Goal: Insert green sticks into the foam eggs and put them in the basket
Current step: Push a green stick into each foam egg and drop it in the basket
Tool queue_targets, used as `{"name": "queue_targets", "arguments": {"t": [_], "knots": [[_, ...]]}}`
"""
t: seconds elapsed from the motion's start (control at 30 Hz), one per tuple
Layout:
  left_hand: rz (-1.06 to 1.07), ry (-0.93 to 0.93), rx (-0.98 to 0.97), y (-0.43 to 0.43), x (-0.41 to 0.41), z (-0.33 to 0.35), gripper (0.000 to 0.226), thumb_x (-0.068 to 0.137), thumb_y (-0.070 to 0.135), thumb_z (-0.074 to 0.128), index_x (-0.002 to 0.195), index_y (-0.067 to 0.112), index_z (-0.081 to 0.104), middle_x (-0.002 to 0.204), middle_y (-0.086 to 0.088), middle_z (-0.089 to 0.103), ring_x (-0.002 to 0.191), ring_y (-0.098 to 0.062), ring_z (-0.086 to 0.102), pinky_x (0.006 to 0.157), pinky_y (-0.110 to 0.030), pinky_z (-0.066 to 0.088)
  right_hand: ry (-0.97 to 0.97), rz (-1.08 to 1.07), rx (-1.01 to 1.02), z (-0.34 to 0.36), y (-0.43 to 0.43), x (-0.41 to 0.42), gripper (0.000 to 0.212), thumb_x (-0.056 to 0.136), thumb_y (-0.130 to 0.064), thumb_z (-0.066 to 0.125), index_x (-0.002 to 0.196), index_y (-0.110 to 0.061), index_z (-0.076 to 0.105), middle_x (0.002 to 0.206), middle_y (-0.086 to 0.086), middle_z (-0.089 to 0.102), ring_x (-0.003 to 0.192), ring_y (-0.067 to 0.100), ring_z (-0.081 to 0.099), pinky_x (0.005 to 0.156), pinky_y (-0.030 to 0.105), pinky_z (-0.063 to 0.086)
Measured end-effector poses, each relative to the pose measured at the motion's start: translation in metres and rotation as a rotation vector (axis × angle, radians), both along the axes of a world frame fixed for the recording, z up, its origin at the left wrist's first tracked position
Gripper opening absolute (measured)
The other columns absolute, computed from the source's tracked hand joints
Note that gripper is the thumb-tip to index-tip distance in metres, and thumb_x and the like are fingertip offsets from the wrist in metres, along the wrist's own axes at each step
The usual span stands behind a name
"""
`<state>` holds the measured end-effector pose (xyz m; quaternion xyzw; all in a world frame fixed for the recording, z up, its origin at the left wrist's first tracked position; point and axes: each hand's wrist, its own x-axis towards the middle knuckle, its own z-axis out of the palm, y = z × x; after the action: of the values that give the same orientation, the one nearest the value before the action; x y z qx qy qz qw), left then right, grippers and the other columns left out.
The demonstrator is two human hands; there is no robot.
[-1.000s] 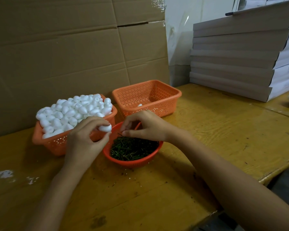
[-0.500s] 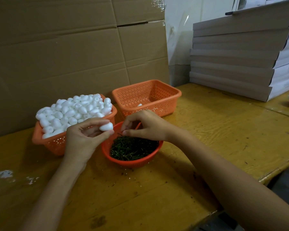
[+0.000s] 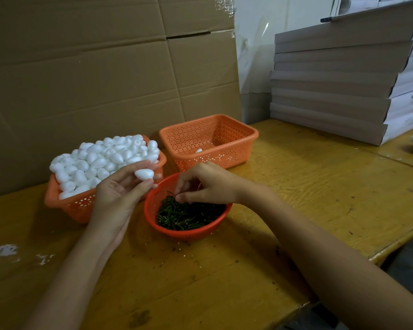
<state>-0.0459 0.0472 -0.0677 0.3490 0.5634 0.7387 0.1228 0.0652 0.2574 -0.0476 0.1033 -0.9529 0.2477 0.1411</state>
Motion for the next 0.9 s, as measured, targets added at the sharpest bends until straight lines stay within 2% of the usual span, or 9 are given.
{"name": "queue_targets", "arguments": {"t": [0.1,0.2,0.3,0.47,0.6,0.73,0.9], "knots": [[0.006,-0.025,0.009,0.0008,-0.0007,-0.0028,0.035,0.083,-0.003,0.075,0.112,0.017,0.081,0.129,-0.009,0.076,0.103,-0.030,0.079,0.087,-0.029,0.064,-0.038,-0.001,0.041,-0.0007,-0.0014,0.0000,0.012,0.095,-0.029,0.076,0.104,-0.022,0.080,0.102,-0.008,0.078,0.097,0.005,0.069,0.094,0.036,0.053],[0.034,-0.069,0.020,0.0000,-0.0045,-0.0044,0.034,0.078,0.001,0.079,0.106,0.018,0.084,0.126,-0.009,0.077,0.100,-0.031,0.080,0.082,-0.026,0.064,-0.045,0.000,0.036,-0.0004,-0.0024,0.0004,0.012,0.095,-0.028,0.076,0.104,-0.021,0.080,0.101,-0.009,0.078,0.097,0.004,0.069,0.094,0.034,0.052],[0.041,-0.126,0.056,-0.0008,-0.0084,-0.0046,0.033,0.081,0.005,0.078,0.113,0.010,0.080,0.127,-0.014,0.076,0.102,-0.033,0.079,0.085,-0.027,0.064,-0.039,-0.001,0.021,0.0007,-0.0027,0.0012,0.012,0.095,-0.027,0.076,0.104,-0.020,0.080,0.097,-0.010,0.079,0.097,0.002,0.070,0.095,0.033,0.051],[0.048,-0.181,0.059,-0.0013,-0.0082,-0.0034,0.042,0.083,0.008,0.079,0.124,0.012,0.070,0.121,-0.015,0.078,0.102,-0.032,0.080,0.084,-0.028,0.065,-0.043,0.009,0.016,0.0017,-0.0037,0.0022,0.012,0.096,-0.025,0.075,0.105,-0.018,0.080,0.096,-0.010,0.079,0.096,0.002,0.071,0.096,0.032,0.051],[0.054,-0.149,0.019,-0.0006,-0.0058,-0.0026,0.030,0.080,0.009,0.082,0.108,0.008,0.072,0.121,-0.015,0.078,0.098,-0.030,0.080,0.080,-0.024,0.064,-0.045,0.013,0.012,0.0013,-0.0042,0.0020,0.011,0.096,-0.025,0.075,0.104,-0.019,0.080,0.094,-0.009,0.079,0.093,0.004,0.072,0.095,0.035,0.052],[0.053,-0.139,0.007,-0.0008,-0.0034,-0.0021,0.022,0.077,0.010,0.084,0.099,0.015,0.082,0.119,-0.013,0.079,0.098,-0.030,0.080,0.080,-0.024,0.064,-0.056,0.021,0.003,0.0011,-0.0041,0.0016,0.011,0.097,-0.025,0.074,0.104,-0.019,0.079,0.092,-0.009,0.079,0.090,0.005,0.073,0.094,0.035,0.053],[0.084,-0.166,0.009,0.0001,-0.0030,-0.0016,0.031,0.073,0.010,0.085,0.105,0.010,0.081,0.116,-0.013,0.079,0.097,-0.031,0.080,0.079,-0.025,0.064,-0.056,0.022,0.009,0.0007,-0.0037,0.0015,0.011,0.097,-0.025,0.074,0.104,-0.019,0.079,0.092,-0.010,0.079,0.092,0.004,0.073,0.095,0.035,0.052]]}}
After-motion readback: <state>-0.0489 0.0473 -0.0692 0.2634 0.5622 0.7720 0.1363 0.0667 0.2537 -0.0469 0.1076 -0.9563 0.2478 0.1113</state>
